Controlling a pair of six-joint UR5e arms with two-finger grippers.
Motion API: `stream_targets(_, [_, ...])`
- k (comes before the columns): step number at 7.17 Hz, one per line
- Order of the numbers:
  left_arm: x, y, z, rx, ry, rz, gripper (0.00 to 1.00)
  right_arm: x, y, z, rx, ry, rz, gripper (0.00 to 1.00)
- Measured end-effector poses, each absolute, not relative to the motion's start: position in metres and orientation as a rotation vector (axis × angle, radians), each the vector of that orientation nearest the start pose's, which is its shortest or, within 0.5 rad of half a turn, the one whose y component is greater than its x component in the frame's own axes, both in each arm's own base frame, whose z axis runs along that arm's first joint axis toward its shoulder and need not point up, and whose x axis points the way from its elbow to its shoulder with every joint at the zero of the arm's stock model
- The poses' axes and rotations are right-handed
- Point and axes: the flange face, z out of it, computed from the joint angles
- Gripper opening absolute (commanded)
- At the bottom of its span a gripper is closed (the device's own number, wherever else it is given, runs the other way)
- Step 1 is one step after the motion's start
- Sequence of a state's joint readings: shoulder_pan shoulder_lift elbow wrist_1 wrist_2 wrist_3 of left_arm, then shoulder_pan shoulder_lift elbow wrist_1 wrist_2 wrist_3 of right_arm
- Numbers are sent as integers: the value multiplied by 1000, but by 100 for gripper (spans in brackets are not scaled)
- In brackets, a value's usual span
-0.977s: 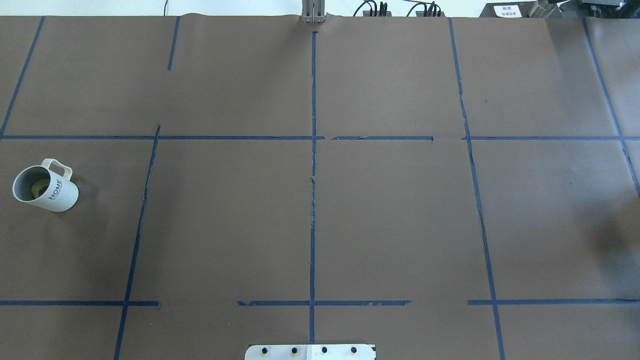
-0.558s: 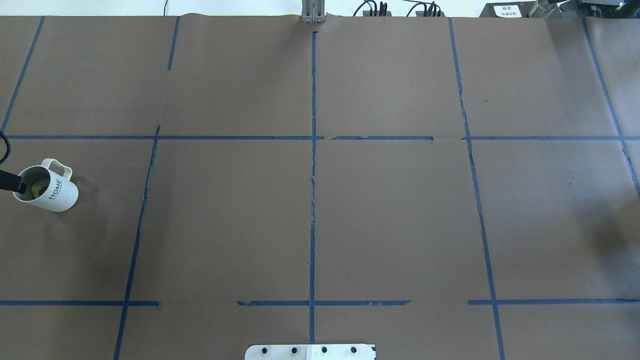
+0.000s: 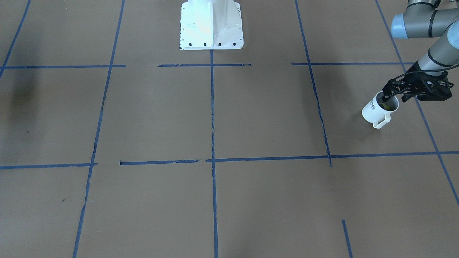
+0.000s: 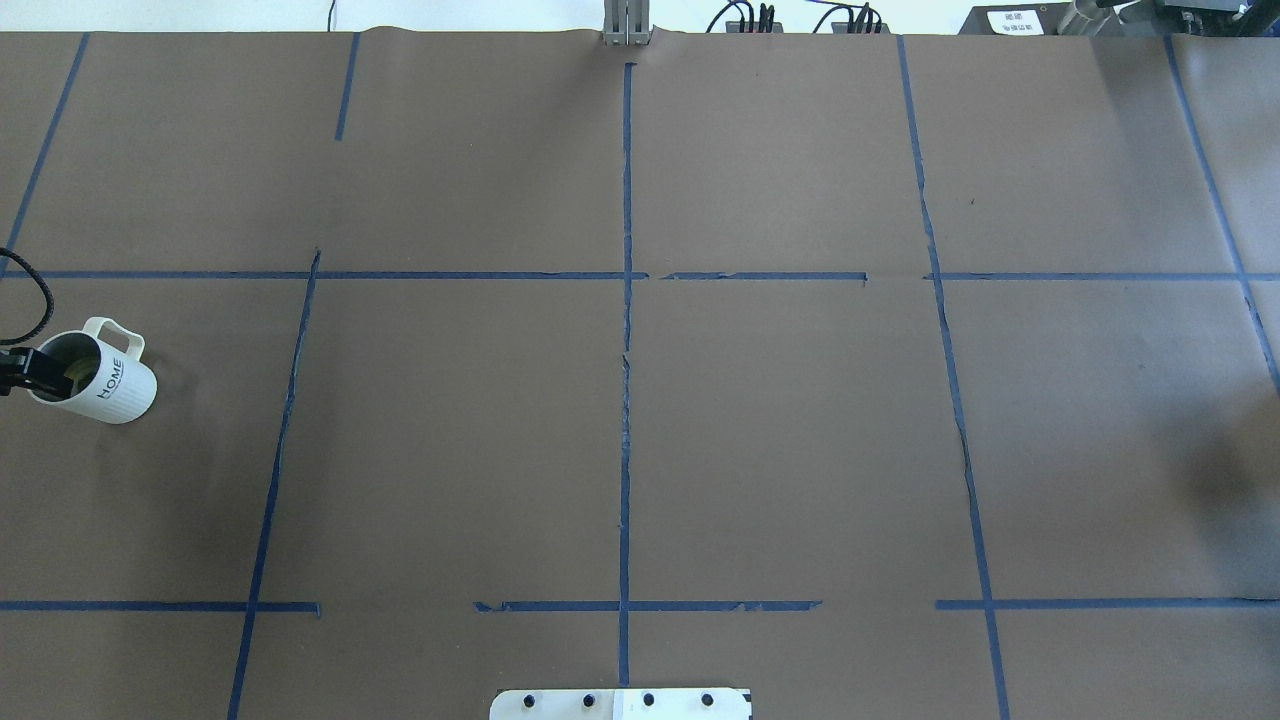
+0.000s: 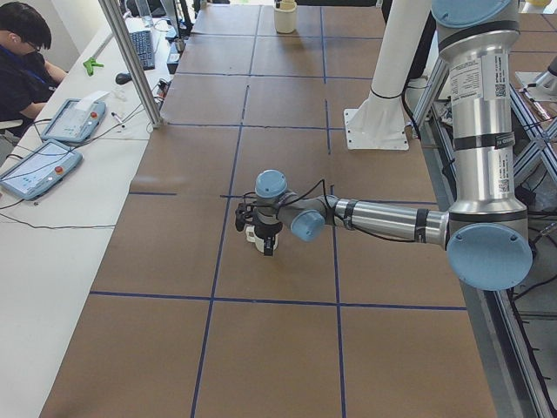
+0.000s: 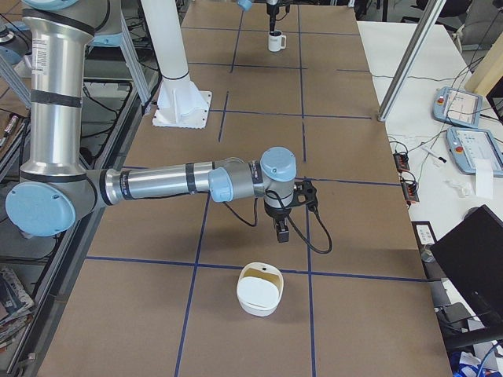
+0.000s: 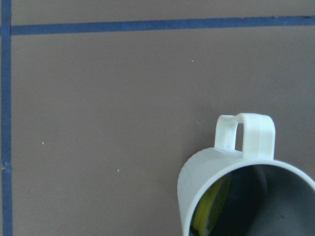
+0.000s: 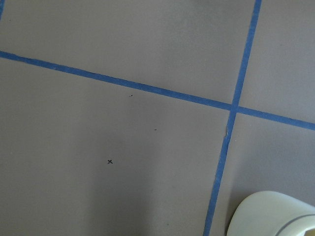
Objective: Left arm hands cup to right arm to dump lemon
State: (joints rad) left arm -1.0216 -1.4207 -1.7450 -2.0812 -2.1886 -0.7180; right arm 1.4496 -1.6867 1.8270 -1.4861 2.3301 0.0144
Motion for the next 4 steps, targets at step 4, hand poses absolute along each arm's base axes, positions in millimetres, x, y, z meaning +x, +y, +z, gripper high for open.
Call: stream_targets(4, [166, -436, 584, 77, 796, -14, 6, 10, -457, 578, 165, -769, -188, 100])
